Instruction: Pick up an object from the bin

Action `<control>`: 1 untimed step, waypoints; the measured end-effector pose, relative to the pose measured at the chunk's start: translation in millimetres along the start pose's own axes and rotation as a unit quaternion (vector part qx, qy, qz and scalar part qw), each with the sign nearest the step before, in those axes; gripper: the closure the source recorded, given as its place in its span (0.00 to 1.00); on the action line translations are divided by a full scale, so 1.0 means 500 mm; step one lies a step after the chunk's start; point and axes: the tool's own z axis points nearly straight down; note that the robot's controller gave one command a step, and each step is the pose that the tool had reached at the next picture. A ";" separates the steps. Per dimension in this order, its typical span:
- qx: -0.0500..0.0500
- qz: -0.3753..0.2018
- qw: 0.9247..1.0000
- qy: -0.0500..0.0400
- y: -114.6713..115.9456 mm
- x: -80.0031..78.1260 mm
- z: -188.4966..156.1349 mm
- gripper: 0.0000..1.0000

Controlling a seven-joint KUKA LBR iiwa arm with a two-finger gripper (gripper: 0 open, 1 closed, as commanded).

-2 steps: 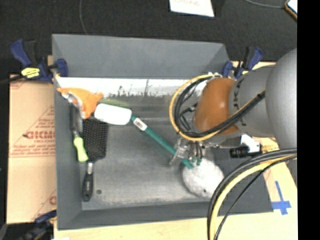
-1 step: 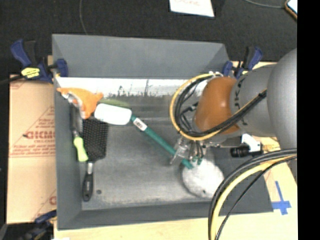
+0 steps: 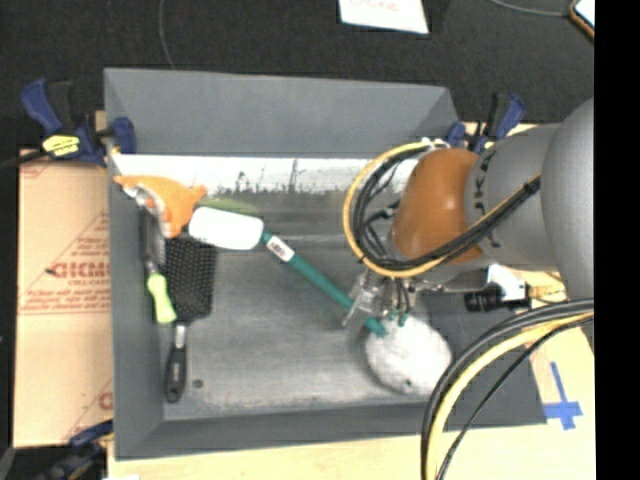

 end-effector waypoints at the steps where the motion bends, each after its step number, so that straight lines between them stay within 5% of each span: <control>1: 0.002 0.000 1.000 0.004 -0.002 0.003 -0.049 1.00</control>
Offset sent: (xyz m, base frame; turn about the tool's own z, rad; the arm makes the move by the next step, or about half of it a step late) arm -0.0015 -0.0001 0.0588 -0.0005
